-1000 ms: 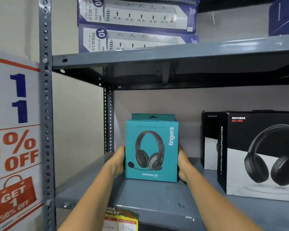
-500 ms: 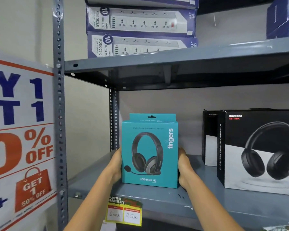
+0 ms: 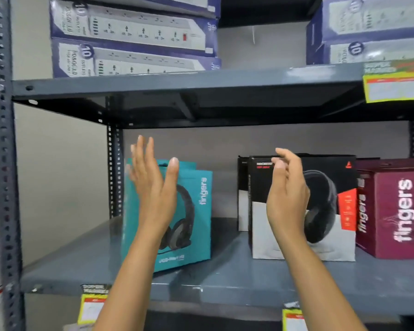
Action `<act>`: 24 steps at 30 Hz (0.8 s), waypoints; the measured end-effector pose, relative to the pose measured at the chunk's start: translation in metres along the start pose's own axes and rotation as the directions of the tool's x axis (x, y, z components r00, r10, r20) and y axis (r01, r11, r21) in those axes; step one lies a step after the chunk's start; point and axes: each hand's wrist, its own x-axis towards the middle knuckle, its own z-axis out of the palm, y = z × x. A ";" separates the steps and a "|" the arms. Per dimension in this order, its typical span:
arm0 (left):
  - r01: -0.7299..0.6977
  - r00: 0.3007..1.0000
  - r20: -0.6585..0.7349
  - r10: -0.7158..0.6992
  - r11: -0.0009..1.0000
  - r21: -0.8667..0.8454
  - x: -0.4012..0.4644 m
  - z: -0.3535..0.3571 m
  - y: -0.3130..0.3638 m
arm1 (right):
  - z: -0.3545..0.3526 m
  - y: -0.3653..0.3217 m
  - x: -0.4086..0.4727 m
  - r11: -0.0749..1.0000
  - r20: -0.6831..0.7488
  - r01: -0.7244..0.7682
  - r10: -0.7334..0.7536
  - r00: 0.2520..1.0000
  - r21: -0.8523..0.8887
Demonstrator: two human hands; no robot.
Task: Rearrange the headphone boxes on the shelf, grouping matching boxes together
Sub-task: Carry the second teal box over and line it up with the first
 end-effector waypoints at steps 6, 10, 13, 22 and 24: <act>0.168 0.977 -0.168 -0.135 0.966 0.198 -0.036 0.002 -0.044 | 0.010 0.036 -0.040 0.986 0.449 -0.148 0.166 0.878 -0.075; 0.462 0.825 -0.397 -0.401 0.885 0.066 -0.053 -0.020 -0.071 | 0.036 0.054 -0.083 0.857 0.753 -0.480 0.439 0.490 -0.186; 0.653 0.682 -0.271 -0.679 0.733 -0.193 -0.055 -0.039 -0.097 | 0.060 0.055 -0.096 0.756 0.751 -0.633 0.513 0.414 -0.168; 0.858 0.506 0.390 -0.769 0.495 -0.138 -0.012 -0.057 -0.141 | 0.129 0.068 -0.088 0.456 0.693 -0.890 0.648 0.316 -0.021; 0.876 0.472 0.462 -0.751 0.457 -0.152 -0.005 -0.054 -0.151 | 0.136 0.076 -0.083 0.443 0.688 -0.897 0.652 0.320 -0.003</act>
